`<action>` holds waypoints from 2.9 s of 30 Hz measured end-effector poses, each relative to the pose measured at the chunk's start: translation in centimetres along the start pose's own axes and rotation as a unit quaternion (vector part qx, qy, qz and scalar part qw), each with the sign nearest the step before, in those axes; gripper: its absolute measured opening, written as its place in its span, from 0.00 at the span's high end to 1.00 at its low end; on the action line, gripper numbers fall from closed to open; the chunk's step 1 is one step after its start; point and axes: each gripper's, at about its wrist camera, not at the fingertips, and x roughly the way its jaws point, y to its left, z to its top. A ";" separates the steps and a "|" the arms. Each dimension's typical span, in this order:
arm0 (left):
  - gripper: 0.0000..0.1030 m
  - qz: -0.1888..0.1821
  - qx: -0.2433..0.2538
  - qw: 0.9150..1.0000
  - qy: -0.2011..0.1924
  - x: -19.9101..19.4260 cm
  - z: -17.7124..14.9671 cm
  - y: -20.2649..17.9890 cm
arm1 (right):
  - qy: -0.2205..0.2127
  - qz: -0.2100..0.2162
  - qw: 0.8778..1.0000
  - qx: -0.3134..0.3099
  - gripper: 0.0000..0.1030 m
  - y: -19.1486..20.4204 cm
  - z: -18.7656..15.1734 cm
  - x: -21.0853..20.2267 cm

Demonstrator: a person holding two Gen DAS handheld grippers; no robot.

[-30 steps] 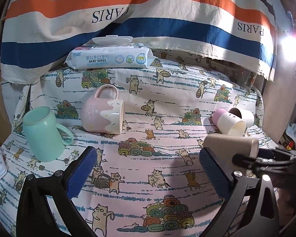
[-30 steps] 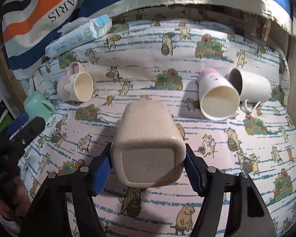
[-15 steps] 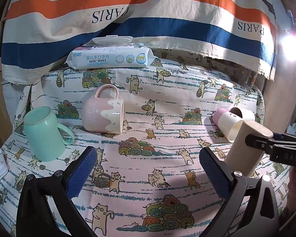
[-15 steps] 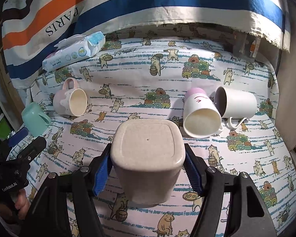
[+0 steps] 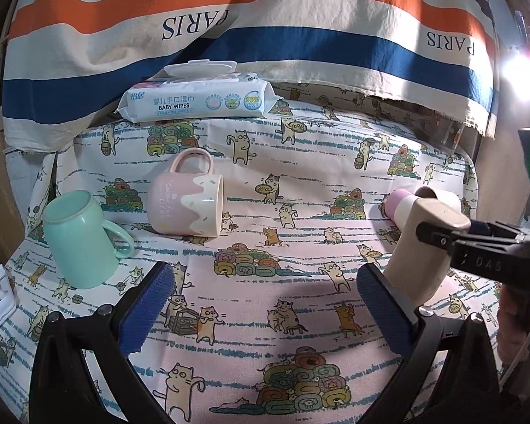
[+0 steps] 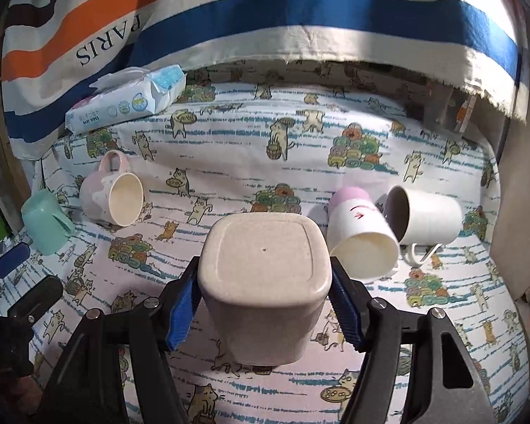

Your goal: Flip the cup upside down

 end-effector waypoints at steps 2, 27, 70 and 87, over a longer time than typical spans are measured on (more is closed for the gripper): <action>0.00 -0.001 0.000 1.000 0.002 0.1 0.0 -0.1 | 0.008 0.003 1.000 0.005 0.33 -0.1 -0.3 0.5; 0.00 -0.009 0.029 0.998 -0.052 -2.0 0.9 -3.9 | -0.054 0.046 0.997 0.019 0.06 -2.4 -1.5 -3.2; 0.00 0.008 0.053 0.990 -0.134 -1.7 -1.5 -8.6 | -0.205 -0.048 0.978 0.007 0.00 -6.6 -5.1 -5.8; 0.00 0.003 0.059 0.989 -0.133 -1.6 -1.6 -9.0 | -0.205 -0.048 0.978 0.007 0.00 -6.6 -5.1 -5.8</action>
